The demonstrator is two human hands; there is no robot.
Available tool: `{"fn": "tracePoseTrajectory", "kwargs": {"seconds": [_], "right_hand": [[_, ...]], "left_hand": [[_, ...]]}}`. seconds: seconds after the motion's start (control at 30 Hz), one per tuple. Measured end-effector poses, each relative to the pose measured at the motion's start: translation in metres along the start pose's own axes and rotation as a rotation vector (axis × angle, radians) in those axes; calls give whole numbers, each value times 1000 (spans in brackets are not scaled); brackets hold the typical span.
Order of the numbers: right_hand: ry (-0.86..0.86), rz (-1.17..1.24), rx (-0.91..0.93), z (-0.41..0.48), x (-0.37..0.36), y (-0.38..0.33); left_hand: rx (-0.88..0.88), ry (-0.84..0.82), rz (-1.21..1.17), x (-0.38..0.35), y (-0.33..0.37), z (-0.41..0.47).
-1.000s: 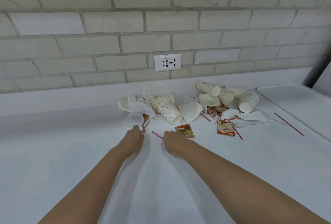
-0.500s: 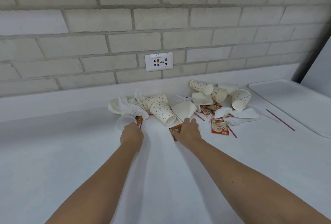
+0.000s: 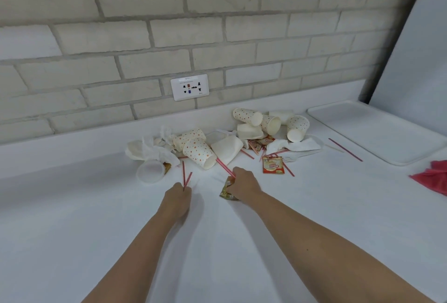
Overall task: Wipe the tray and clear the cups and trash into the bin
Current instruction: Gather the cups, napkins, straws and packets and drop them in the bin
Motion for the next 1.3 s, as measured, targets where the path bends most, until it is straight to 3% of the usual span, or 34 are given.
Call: {"fn": "tracePoseTrajectory", "kwargs": {"seconds": [0.23, 0.53, 0.9, 1.13, 1.3], "right_hand": [[-14, 131, -4, -35, 44, 42], [110, 309, -137, -101, 157, 143], [414, 440, -384, -214, 245, 305], [483, 431, -590, -260, 225, 397], [316, 523, -759, -280, 172, 438]], "left_hand": [[-217, 17, -181, -37, 53, -44], [-428, -246, -143, -143, 158, -126], [-627, -586, -102, -280, 254, -263], [-571, -728, -40, -364, 247, -312], [-330, -778, 51, -406, 196, -312]]}}
Point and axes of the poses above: each hand's wrist, its own z-axis towards the middle knuckle, its own x-axis out of the back of the hand, y = z × x, the point moved 3 cm from there along z, towards the middle knuckle, and after that the axes turned 3 degrees about y, right-handed, at the moved point
